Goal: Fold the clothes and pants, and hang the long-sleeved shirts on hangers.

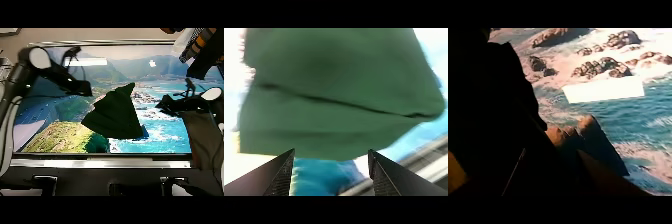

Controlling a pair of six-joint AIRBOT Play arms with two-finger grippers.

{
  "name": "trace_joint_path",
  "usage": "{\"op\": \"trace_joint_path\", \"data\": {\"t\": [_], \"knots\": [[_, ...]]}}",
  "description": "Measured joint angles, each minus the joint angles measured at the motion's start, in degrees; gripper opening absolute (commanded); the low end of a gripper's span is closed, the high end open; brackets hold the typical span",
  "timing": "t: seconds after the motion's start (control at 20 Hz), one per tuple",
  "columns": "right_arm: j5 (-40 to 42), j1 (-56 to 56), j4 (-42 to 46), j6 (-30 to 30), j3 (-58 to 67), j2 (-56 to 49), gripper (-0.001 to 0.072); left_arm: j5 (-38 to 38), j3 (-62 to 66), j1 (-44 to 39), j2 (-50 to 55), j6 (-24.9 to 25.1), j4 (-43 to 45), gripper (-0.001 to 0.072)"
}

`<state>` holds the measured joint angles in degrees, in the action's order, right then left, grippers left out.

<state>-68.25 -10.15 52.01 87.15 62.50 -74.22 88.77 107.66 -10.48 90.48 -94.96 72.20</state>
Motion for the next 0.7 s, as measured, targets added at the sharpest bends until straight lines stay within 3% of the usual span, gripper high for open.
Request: {"op": "trace_joint_path", "data": {"t": [0.2, 0.45, 0.5, 0.55, 0.6, 0.65, 0.7], "knots": [[1.3, 1.9, -12.7, -13.3, 0.0, -11.5, 0.0424, 3.5, 0.0, 6.7, -1.5, 1.6, 0.4, 0.0533], [5.4, 8.4, -17.8, -19.8, 0.0, -18.9, 0.0413, 4.9, -0.6, 10.7, -1.9, -0.2, 0.7, 0.0534], [6.5, 9.5, -18.2, -20.4, 0.0, -19.8, 0.0372, 5.0, -1.3, 11.8, -2.1, -0.4, 0.8, 0.0534], [7.6, 10.3, -18.5, -20.8, 0.0, -20.3, 0.0271, 5.0, -2.5, 13.0, -2.3, -0.6, 0.8, 0.0533], [8.2, 11.0, -18.7, -21.2, 0.0, -20.7, 0.0088, 4.8, -4.7, 14.3, -2.8, -0.7, 0.9, 0.0534], [8.8, 11.5, -18.9, -21.3, 0.0, -21.0, 0.0033, 4.1, -7.6, 15.6, -3.6, -0.9, 0.8, 0.0533], [9.0, 11.8, -19.1, -21.7, 0.0, -21.2, 0.0032, 3.2, -11.0, 16.8, -4.5, -0.7, 0.1, 0.0533]]}}
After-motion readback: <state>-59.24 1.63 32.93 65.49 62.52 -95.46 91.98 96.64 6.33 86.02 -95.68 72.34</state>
